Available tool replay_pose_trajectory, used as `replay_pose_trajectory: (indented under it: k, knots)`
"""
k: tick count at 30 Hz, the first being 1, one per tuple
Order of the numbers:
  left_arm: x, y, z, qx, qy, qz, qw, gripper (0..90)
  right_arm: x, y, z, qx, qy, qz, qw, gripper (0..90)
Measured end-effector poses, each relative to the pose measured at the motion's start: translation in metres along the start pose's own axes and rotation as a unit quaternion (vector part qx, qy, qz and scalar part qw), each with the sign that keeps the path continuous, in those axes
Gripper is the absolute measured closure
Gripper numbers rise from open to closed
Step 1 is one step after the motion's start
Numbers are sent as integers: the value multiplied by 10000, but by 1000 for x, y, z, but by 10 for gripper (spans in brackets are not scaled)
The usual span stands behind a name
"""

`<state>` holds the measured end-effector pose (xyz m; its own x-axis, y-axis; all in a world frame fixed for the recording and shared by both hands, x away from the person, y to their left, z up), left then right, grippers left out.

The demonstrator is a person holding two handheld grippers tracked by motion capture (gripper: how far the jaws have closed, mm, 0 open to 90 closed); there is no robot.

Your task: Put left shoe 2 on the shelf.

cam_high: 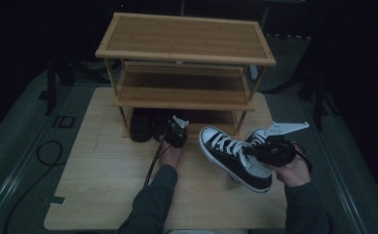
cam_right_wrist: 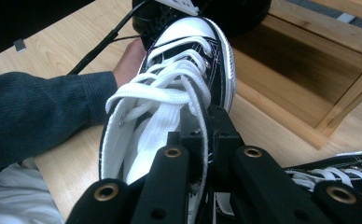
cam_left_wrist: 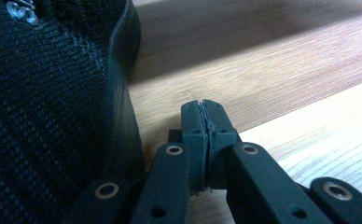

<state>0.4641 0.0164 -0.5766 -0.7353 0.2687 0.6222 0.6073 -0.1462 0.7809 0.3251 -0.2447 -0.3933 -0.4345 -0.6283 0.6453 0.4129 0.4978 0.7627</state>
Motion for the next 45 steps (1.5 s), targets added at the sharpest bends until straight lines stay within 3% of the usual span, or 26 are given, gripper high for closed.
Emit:
replay_pose_trajectory:
  k: [45]
  knots:
    - [0,0,0,38,19,5,10000,889,2,44,-8,39,125,-346,9993,870]
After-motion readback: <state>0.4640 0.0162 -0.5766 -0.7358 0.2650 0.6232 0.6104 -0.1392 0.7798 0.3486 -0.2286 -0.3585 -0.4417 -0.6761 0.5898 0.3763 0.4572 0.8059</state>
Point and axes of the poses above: each handheld gripper's, and its own axes: x roughly backward along the jaws, y roughly out of its top, z roughly to its left, the point moved 3 cm from there along -x, roughly forward along the jaws, and after that the axes turned 5 degrees about x, right-handed, at the moved point
